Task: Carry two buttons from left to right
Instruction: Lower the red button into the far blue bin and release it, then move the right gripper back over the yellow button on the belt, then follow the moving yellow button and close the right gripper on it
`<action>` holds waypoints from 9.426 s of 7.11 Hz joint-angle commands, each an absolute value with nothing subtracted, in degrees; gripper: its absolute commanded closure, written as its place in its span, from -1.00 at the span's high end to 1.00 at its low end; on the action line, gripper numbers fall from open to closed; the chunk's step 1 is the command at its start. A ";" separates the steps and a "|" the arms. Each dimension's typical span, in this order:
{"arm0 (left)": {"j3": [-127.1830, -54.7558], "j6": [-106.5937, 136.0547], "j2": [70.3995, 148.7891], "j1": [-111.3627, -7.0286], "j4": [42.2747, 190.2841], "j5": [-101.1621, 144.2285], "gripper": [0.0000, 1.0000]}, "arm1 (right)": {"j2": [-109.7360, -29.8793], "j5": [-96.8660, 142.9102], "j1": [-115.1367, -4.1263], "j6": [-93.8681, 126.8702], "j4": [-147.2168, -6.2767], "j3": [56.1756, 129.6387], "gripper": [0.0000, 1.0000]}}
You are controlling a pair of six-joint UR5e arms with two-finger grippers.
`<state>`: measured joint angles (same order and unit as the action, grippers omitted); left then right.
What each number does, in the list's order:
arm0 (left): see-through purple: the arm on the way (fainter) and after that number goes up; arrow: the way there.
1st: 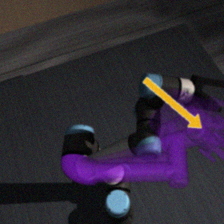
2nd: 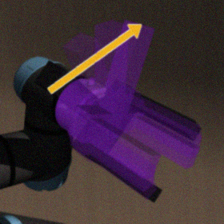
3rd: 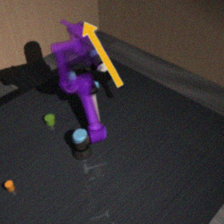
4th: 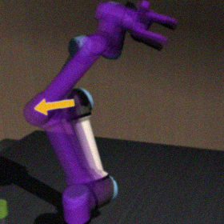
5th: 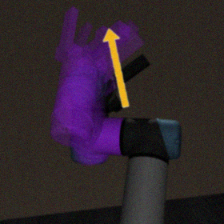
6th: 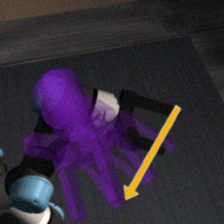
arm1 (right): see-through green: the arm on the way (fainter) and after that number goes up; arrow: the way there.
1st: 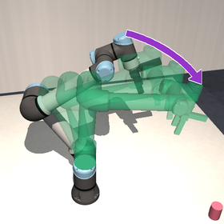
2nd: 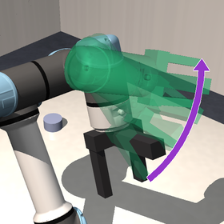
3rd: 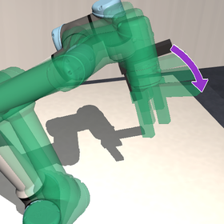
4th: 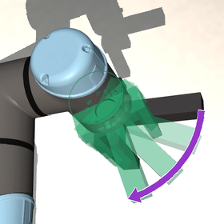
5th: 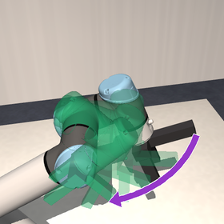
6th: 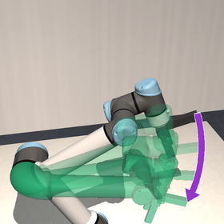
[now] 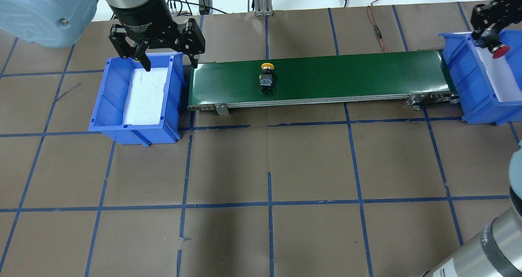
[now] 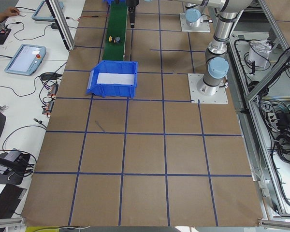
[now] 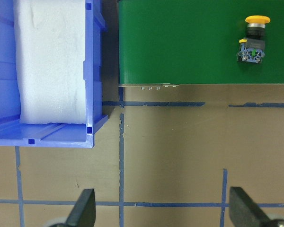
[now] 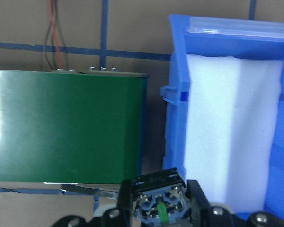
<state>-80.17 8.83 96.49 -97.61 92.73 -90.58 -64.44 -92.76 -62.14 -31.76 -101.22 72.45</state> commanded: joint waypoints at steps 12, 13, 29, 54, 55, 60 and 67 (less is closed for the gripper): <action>-80.16 8.70 96.42 -97.65 92.72 -90.26 1.00 | -50.36 -93.69 -57.82 -36.65 -94.44 60.15 0.99; -80.24 8.70 96.33 -97.65 92.72 -90.35 1.00 | -51.84 -93.95 -60.36 -36.65 -91.61 57.59 0.99; -80.42 8.70 96.15 -97.73 92.81 -90.53 1.00 | -64.34 -86.31 -87.71 -15.56 -106.61 85.69 0.98; -80.42 8.70 96.24 -97.73 92.81 -90.44 1.00 | -62.05 -85.08 -86.75 -15.56 -107.84 84.20 0.98; -80.51 8.70 96.24 -97.73 92.81 -90.35 1.00 | -61.96 -85.08 -86.92 -15.56 -107.75 83.94 0.98; -80.51 8.70 96.24 -97.73 92.81 -90.18 1.00 | -59.50 -83.68 -87.01 -15.38 -110.47 83.15 0.98; -80.60 8.70 96.15 -97.73 92.73 -90.44 1.00 | -56.87 -84.81 -87.89 -13.18 -109.52 80.96 -0.57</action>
<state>-80.59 8.70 96.16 -97.74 92.79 -90.37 -57.07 -84.35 -87.89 -13.10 -109.88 82.03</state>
